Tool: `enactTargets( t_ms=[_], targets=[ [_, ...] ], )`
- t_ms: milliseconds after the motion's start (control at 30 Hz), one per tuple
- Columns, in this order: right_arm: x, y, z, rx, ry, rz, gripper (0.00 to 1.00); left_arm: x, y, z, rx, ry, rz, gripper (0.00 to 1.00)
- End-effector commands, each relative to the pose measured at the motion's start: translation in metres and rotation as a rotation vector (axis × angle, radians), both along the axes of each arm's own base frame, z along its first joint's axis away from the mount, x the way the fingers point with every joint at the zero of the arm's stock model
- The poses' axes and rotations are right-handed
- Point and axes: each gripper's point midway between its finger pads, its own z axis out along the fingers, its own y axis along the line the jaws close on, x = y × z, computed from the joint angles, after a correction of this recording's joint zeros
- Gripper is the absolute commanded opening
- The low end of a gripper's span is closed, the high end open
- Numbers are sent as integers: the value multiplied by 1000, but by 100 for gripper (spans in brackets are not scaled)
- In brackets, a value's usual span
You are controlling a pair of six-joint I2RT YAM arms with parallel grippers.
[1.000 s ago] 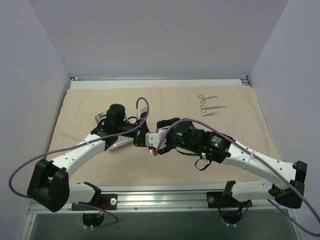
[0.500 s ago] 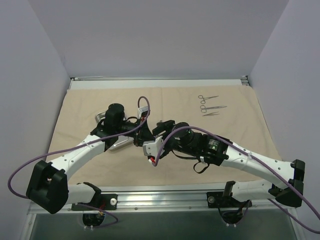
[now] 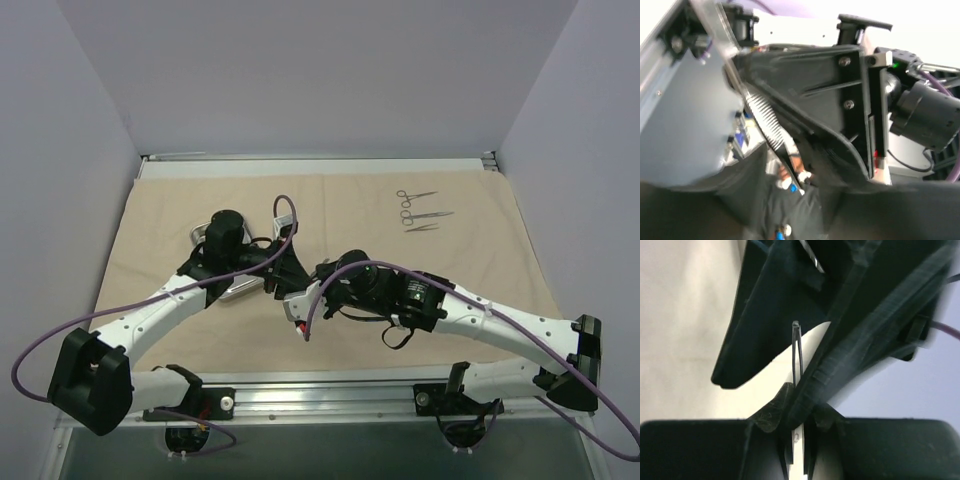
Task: Open and lay out the surgical kit
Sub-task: Place the medical item in the surgical kit.
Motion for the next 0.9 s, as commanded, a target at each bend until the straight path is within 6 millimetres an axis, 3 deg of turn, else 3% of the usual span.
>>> enactTargets(
  t_ms=[0, 67, 167, 200, 400, 433, 467, 533, 567, 600, 667, 700, 733, 767, 800, 833, 867],
  targets=[
    [5, 11, 24, 115, 39, -50, 0, 6, 4, 19, -82, -144, 28, 55],
    [6, 7, 21, 116, 65, -65, 0, 18, 8, 23, -92, -175, 77, 77],
    [15, -8, 15, 165, 141, -160, 0, 48, 29, 33, -98, -243, 186, 86],
    [15, -12, 14, 187, 174, -169, 0, 56, 36, 35, -95, -260, 215, 94],
    [38, -44, -21, 290, 405, -417, 0, 120, 79, 26, 99, -341, 438, 94],
    [43, -46, -24, 329, 448, -465, 0, 124, 99, 2, 228, -296, 476, 94],
    [53, -57, -28, 390, 526, -553, 0, 153, 115, -1, 369, -344, 582, 94],
    [70, -64, -32, 495, 611, -662, 0, 160, 142, -25, 592, -343, 613, 94],
    [79, -69, -31, 563, 659, -719, 0, 172, 153, -36, 678, -338, 632, 94],
    [103, -84, -30, 710, 747, -862, 0, 187, 169, -34, 776, -388, 685, 94],
    [126, -99, -28, 889, 860, -1034, 0, 197, 180, -47, 868, -403, 664, 94],
    [146, -123, -39, 1039, 950, -1267, 0, 205, 185, -46, 902, -425, 676, 94],
    [159, -134, -29, 1138, 978, -1343, 0, 208, 187, -48, 921, -439, 668, 94],
    [168, -145, -33, 1216, 1022, -1429, 0, 211, 188, -56, 936, -427, 655, 94],
    [175, -157, -50, 1255, 1087, -1549, 0, 214, 189, -59, 942, -423, 654, 94],
    [190, -184, -49, 1439, 1151, -1702, 0, 216, 188, -62, 941, -419, 650, 94],
    [193, -195, -58, 1491, 1201, -1793, 0, 218, 187, -69, 938, -402, 640, 94]
  ],
)
